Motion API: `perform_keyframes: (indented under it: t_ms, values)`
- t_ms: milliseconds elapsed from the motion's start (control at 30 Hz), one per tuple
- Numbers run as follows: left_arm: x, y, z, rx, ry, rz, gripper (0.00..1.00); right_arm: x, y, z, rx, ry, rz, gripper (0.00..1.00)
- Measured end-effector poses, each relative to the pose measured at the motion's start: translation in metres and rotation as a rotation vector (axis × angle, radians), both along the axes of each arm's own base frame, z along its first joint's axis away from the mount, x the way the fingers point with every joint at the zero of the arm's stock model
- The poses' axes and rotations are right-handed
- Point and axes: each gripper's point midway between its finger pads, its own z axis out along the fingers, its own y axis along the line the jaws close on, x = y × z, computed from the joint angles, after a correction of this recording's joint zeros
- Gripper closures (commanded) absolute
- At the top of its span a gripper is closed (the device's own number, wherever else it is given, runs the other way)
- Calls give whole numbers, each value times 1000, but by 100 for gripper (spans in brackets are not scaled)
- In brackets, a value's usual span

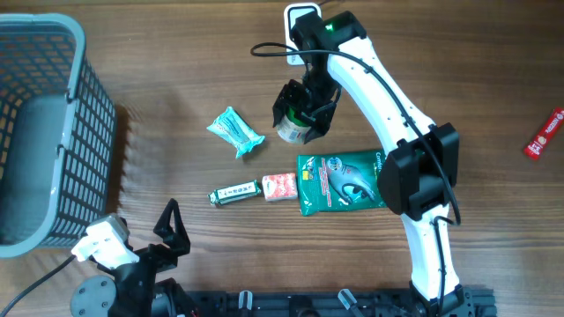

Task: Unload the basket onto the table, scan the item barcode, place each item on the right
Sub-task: 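Carry the jar up to the white scanner and hold it there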

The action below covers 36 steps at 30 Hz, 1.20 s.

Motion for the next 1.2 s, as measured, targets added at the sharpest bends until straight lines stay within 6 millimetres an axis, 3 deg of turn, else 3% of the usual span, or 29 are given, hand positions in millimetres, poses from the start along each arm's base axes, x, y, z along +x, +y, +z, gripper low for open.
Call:
perform_keyframes:
  t_ms: [200,333,467,633,833,1067,1200]
  values:
    - [0,0,0,0,0,0,0,24,10,-1,79,-153,107,48]
    - [0,0,0,0,0,0,0,91,12,-2,72,-450,108,49]
    - [0,0,0,0,0,0,0,153,-5,7,-57,-715,56,55]
    - [0,0,0,0,0,0,0,199,-25,25,-213,-935,-3,60]
    - [0,0,0,0,0,0,0,247,-22,51,-237,-1207,-36,59]
    - [0,0,0,0,0,0,0,273,-34,31,-307,-1401,-124,52]
    - [0,0,0,0,0,0,0,278,-37,38,-322,-1449,-157,53]
